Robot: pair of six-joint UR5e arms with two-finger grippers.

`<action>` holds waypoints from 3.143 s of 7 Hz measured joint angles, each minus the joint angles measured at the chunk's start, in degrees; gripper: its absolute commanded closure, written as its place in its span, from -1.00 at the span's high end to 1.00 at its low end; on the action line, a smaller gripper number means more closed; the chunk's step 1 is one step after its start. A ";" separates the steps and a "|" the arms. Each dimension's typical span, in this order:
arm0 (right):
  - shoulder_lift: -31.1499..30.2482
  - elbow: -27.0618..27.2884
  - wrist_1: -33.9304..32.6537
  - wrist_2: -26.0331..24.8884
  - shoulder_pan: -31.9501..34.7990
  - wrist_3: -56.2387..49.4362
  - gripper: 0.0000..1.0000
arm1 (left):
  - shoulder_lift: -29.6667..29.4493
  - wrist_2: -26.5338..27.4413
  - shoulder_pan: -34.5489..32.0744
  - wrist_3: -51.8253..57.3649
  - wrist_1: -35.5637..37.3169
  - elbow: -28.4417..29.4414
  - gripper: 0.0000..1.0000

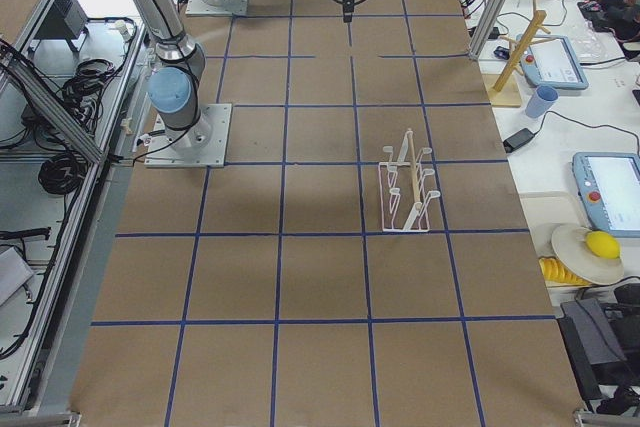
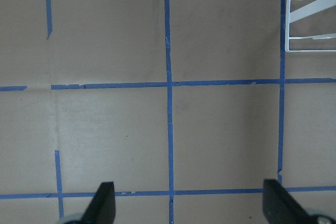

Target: Transfer IKEA cup to right arm and place on rack

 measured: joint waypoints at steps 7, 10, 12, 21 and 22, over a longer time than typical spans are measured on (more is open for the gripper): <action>0.15 0.06 -0.23 0.71 0.00 0.63 1.00 | -2.10 0.50 -0.50 -0.06 -0.78 -0.50 -1.00; 0.10 0.09 -0.23 0.82 0.00 0.63 1.00 | -0.83 0.43 -0.52 0.28 -2.51 0.43 -1.00; 0.00 0.12 -0.27 0.84 0.00 0.66 1.00 | 1.69 -1.85 -0.53 0.96 -13.74 6.95 -1.00; 0.96 0.62 1.85 23.12 1.56 1.52 1.00 | 10.32 -46.78 -19.26 0.37 -77.61 19.74 -1.00; 1.15 1.03 2.00 26.71 2.45 3.79 1.00 | 11.50 -50.52 -22.23 0.43 -80.39 17.03 -1.00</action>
